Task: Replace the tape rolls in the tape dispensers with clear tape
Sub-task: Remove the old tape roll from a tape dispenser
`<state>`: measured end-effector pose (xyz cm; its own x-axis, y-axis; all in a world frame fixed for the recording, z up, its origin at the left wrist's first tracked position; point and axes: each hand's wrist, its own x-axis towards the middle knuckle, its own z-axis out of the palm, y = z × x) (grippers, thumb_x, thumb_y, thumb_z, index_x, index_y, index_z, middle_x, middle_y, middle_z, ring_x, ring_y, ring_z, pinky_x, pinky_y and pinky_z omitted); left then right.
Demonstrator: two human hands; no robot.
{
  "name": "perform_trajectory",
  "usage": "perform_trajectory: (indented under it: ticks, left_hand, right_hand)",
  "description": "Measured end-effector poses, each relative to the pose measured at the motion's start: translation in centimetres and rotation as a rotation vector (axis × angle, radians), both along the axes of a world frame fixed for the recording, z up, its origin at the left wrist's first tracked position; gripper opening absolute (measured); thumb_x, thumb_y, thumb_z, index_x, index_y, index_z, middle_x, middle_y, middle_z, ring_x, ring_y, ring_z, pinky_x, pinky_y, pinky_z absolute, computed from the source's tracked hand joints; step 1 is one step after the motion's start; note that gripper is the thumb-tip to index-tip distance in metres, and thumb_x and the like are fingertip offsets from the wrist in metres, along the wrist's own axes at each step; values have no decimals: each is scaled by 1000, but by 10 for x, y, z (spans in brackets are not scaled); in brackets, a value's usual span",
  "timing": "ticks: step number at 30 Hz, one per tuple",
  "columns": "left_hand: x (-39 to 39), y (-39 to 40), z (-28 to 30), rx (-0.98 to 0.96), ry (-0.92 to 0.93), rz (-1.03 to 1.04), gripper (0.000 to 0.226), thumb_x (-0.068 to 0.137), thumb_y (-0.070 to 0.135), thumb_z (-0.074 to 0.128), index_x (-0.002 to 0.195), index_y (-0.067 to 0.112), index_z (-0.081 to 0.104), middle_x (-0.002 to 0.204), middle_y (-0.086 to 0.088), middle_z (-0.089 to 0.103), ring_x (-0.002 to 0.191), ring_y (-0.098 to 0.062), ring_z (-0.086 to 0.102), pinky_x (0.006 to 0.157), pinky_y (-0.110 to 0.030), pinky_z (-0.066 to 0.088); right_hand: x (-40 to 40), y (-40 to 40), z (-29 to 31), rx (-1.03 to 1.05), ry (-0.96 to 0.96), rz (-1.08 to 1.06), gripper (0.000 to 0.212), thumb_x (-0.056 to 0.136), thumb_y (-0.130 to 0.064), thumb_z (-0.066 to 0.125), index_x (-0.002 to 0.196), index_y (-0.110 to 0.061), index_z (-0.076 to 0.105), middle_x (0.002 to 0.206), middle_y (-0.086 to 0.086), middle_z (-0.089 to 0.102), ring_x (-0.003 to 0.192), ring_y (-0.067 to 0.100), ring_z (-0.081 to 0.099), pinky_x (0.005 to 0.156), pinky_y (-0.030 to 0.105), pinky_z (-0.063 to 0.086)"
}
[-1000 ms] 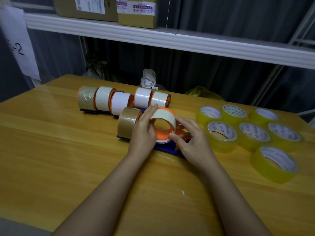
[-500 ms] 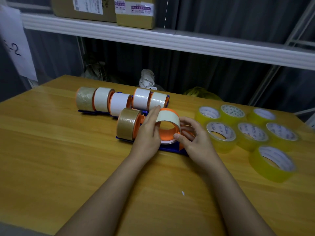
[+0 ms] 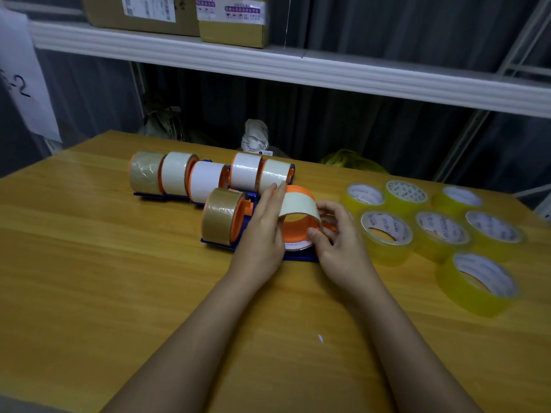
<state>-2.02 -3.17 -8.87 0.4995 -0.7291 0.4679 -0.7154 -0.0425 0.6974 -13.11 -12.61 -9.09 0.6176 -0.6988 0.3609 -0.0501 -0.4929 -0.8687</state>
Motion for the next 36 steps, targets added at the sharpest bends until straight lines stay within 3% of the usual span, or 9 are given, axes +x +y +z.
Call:
perform_trajectory:
  ticks: [4,8,12,14,17,21,28,32,36]
  left_hand:
    - [2,0,0,-2,78,-53,58,98,20,49,149,24,22,152,4,26,124,12,21,93,3,21]
    - [-3,3,8,-16,253,-97,69,86,57,49,145,27,28,135,13,37,120,2,36,89,-5,32]
    - [-1,5,17,-107,474,-46,26,97,43,40,110,28,56,100,13,59,92,5,54,78,-15,43]
    - [0,5,17,-97,561,-65,29,99,42,40,98,23,63,93,5,64,88,-1,59,81,-23,47]
    - [-1,6,19,-60,660,-145,33,98,39,45,99,14,66,96,-7,68,94,-17,64,85,-36,50]
    - [-2,7,19,-78,713,-259,24,100,30,41,96,22,64,85,6,67,77,1,63,72,-20,48]
    - [-4,8,18,-208,641,-259,22,94,39,46,100,25,61,91,9,67,86,-2,62,73,-21,48]
    - [-8,7,17,-221,611,-315,25,94,35,49,111,18,57,103,0,64,89,-5,64,70,-19,52]
    - [-10,9,16,-198,634,-361,27,96,23,45,116,9,55,105,-3,64,91,-5,64,70,-19,52]
  right_hand:
    - [-1,-5,-3,-192,67,-126,40,94,-3,55,133,-14,55,120,-8,52,107,3,49,87,-1,35]
    - [-4,-8,-3,-131,-6,-188,39,95,-1,52,133,-13,57,124,-4,58,113,5,50,90,2,37]
    - [-3,-4,-2,-145,-29,-130,38,94,4,50,126,-13,62,116,-8,61,111,-1,53,92,6,40]
    - [-3,-1,-1,-190,-40,-107,39,93,7,49,122,-12,65,114,-9,61,107,-6,51,90,3,39]
    - [-3,0,-2,-288,-63,-86,39,91,4,48,120,-14,66,114,-11,62,110,-5,53,92,6,40]
    - [-4,-2,-3,-322,-100,-90,38,93,0,48,122,-18,65,120,-10,61,114,0,53,94,13,42]
    - [-5,2,6,184,-301,13,40,91,-31,45,129,-24,53,123,-8,58,114,6,58,89,23,51]
    - [-3,9,6,315,-213,172,73,78,-60,62,140,-31,39,129,-2,54,107,6,62,79,28,55]
    - [-2,15,10,301,-238,157,62,79,-35,64,136,-26,40,122,-2,54,90,-6,64,67,17,53]
